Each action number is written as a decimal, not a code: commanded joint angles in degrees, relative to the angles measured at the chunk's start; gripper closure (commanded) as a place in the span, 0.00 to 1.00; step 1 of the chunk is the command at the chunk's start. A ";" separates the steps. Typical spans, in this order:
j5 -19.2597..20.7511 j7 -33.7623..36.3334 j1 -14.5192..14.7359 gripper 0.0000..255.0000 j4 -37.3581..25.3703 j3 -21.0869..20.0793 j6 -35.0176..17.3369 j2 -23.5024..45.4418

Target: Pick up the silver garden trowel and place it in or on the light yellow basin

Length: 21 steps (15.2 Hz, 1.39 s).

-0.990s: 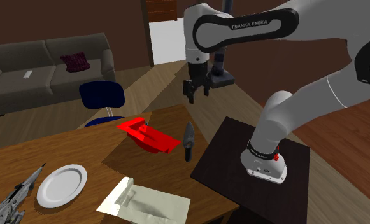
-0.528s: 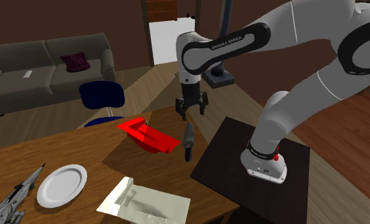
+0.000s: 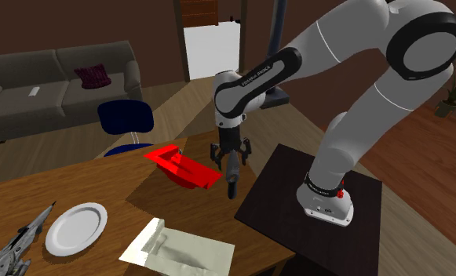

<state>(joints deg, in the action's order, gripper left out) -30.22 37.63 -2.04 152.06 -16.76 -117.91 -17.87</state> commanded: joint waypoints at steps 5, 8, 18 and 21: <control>-2.65 -0.39 1.34 0.00 2.45 -1.65 -5.67 3.00; -2.88 -0.47 1.47 0.00 2.66 -1.79 -6.20 3.30; -2.88 -0.46 1.47 1.00 2.65 -1.80 -6.18 3.30; -2.88 -0.46 1.47 1.00 2.64 -1.80 -6.19 3.31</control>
<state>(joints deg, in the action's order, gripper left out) -33.09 37.17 -0.57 154.69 -18.56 -124.08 -14.59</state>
